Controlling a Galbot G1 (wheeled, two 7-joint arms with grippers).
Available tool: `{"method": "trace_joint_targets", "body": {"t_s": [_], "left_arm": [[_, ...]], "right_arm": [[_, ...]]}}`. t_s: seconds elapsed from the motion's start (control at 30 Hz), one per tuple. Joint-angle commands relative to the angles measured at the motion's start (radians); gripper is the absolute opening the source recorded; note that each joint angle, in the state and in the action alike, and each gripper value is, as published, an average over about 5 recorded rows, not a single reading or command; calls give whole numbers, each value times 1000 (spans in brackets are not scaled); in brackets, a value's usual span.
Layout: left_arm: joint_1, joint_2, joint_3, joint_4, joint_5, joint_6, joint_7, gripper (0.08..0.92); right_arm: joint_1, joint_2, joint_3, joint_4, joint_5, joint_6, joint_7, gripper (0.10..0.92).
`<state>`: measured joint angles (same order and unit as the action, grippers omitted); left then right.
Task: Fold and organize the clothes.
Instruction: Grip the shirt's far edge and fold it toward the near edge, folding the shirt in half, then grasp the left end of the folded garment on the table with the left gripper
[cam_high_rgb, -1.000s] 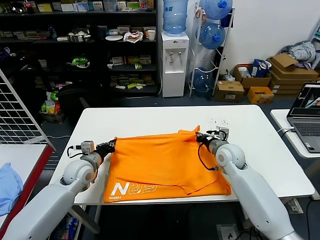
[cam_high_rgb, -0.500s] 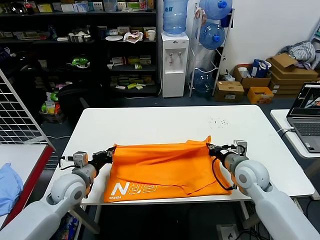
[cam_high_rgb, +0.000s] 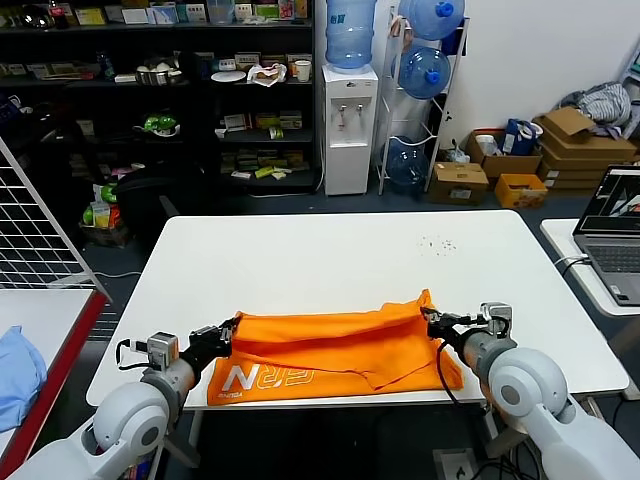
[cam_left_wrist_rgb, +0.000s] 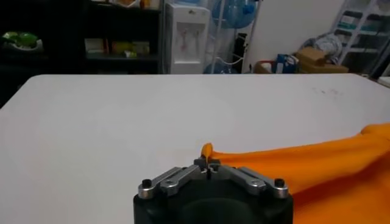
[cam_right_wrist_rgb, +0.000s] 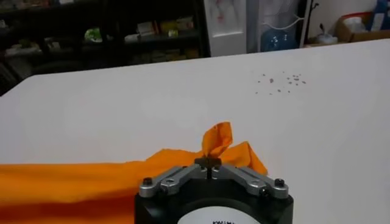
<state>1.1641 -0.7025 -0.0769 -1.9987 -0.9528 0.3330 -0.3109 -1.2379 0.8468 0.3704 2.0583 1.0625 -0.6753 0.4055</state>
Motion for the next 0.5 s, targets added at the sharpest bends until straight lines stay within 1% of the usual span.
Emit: {"method": "trace_joint_targets", "body": {"t_s": [0.03, 0.3, 0.5], "left_arm": [[77, 7, -17, -49, 28, 4, -5, 142], [91, 0, -28, -37, 29, 2, -20, 383], [110, -29, -31, 2, 40, -3, -21, 556]], "right_arm": [[-100, -22, 54, 67, 0, -14, -25, 197], [-118, -22, 77, 74, -7, -8, -28, 430], [-134, -10, 88, 72, -15, -2, -30, 604]]}}
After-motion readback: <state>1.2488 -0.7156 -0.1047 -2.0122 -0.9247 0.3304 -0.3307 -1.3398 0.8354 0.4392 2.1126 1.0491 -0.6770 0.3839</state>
